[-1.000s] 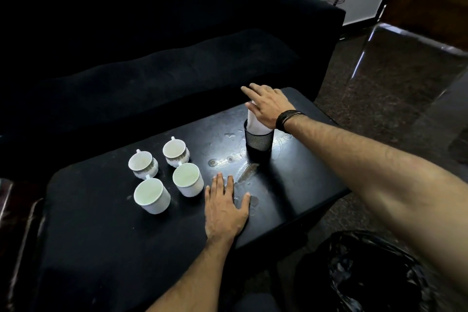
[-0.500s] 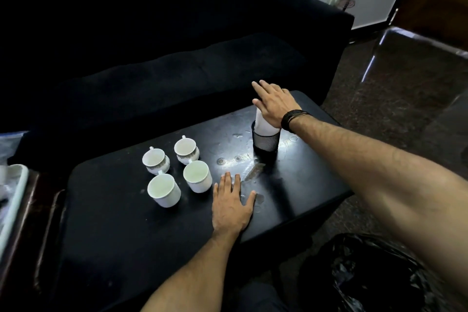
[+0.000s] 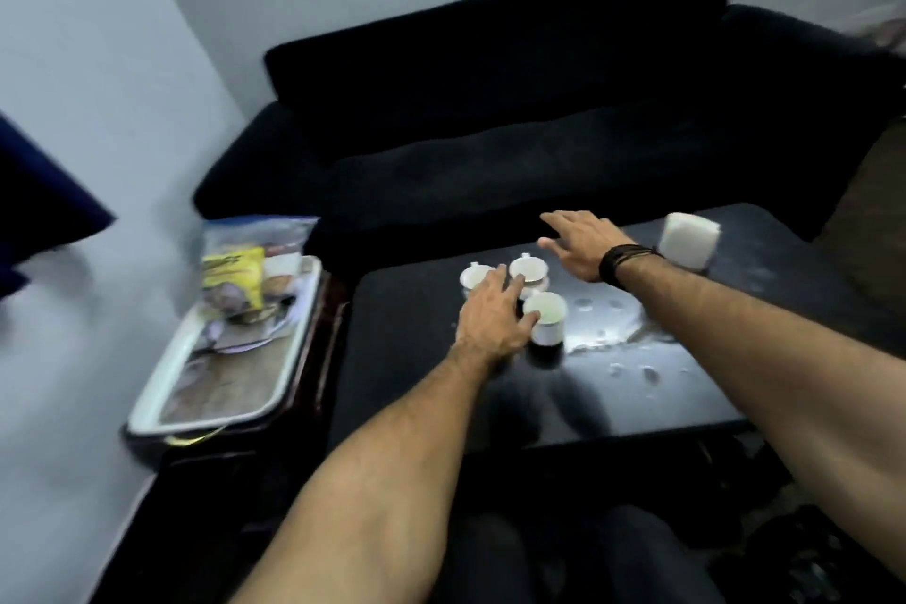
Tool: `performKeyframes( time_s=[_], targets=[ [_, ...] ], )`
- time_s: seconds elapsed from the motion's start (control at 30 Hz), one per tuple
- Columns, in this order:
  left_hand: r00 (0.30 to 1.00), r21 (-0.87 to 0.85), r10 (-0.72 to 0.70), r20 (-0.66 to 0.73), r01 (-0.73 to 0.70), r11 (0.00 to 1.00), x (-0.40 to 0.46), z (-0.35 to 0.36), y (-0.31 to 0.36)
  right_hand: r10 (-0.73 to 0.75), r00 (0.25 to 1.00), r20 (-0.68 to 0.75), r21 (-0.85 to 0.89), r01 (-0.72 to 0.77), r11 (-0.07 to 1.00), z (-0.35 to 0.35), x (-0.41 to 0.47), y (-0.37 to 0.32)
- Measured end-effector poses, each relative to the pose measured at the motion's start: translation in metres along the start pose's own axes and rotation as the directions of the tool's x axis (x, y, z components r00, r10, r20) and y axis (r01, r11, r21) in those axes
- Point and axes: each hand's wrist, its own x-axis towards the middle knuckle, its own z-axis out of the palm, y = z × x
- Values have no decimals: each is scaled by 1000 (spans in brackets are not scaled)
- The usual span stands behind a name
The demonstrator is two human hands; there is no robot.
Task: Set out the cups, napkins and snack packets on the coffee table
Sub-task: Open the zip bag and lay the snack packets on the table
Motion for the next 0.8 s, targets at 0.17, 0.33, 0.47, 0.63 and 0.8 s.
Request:
performKeyframes(
  time_s=[0.17,0.33,0.47,0.63,0.8],
  targets=[
    [970,91,-241,11,239,967,-60,-45,-111,-135,990,52,17,134,991,15,14,-94],
    [884,93,-467,-17,466,880,-127,-69,-202,-268,953,142,56,263,963,41,28,-199],
    [819,86,-573,-24,572,815,-151,-71,-249,-350,919,181,98,338,936,67,38,-270],
    [752,29,-658,32,657,753,-145,-59,-303,-384,899,209,144,360,922,106,69,-331],
    [733,88,-647,211,645,759,-115,-47,-357,-386,900,199,257,332,907,138,117,-366]
  ],
)
